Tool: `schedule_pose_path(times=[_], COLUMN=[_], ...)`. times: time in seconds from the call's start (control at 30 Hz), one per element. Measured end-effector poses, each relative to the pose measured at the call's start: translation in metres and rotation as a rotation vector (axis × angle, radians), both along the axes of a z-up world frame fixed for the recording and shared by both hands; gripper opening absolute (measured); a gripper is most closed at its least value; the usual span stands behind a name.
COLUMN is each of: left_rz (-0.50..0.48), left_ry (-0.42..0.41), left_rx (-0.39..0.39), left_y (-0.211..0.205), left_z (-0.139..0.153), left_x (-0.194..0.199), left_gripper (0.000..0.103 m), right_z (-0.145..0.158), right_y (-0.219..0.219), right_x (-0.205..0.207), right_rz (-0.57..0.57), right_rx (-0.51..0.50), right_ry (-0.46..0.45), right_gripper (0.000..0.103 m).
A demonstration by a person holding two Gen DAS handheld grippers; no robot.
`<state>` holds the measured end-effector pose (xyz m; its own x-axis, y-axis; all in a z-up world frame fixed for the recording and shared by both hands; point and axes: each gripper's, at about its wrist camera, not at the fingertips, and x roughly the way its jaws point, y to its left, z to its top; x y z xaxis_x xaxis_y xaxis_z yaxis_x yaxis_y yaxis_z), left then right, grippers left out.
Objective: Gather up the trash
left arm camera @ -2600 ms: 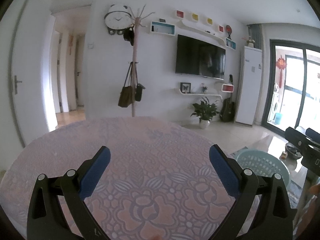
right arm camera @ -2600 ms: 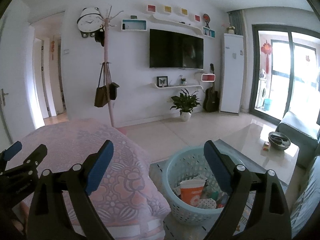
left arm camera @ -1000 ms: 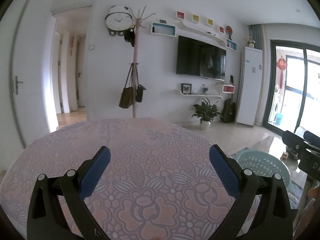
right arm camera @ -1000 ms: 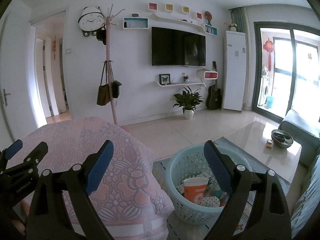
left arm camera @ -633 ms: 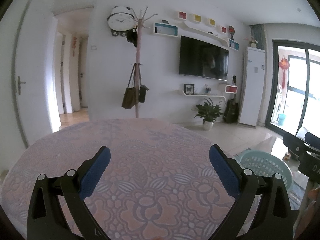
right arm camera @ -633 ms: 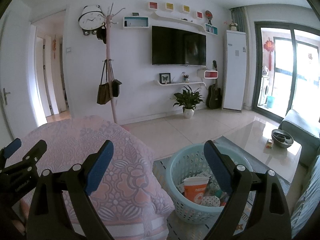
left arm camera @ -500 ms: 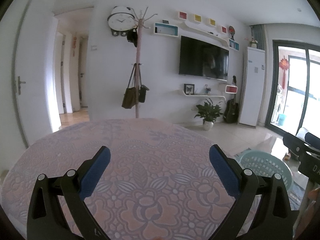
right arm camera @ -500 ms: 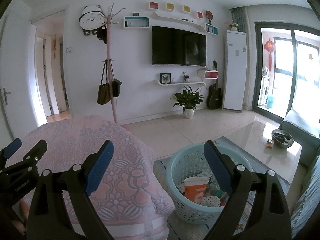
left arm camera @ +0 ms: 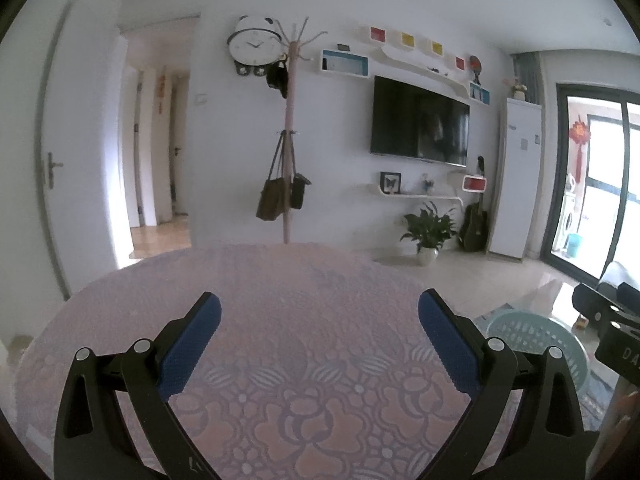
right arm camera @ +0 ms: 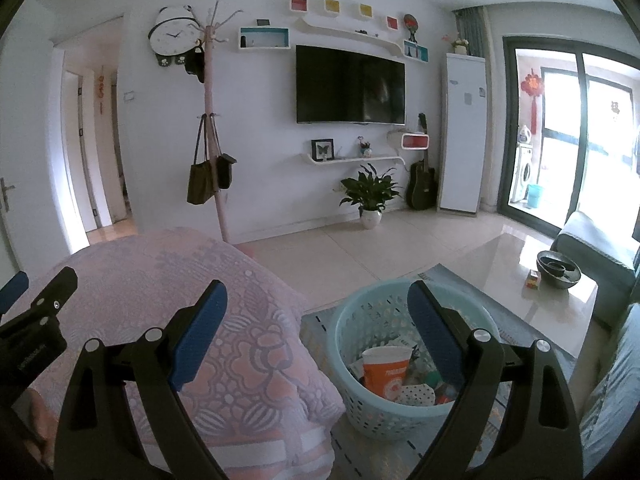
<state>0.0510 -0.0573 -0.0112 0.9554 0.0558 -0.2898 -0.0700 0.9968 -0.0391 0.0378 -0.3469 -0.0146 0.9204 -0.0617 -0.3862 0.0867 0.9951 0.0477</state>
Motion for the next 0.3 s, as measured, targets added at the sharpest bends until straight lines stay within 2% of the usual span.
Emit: schedule_pose_path(times=[0.3], left_rz=[-0.006], left_ry=[0.013], left_rx=[-0.002], left_y=[0.026], left_z=[0.016], left_x=[-0.015], left_gripper=[0.096], right_z=[0.011], right_y=[0.01], right_x=[-0.007], right_rz=[0.023], right_rx=[0.0], right_ry=[-0.008], right_gripper=[0.087])
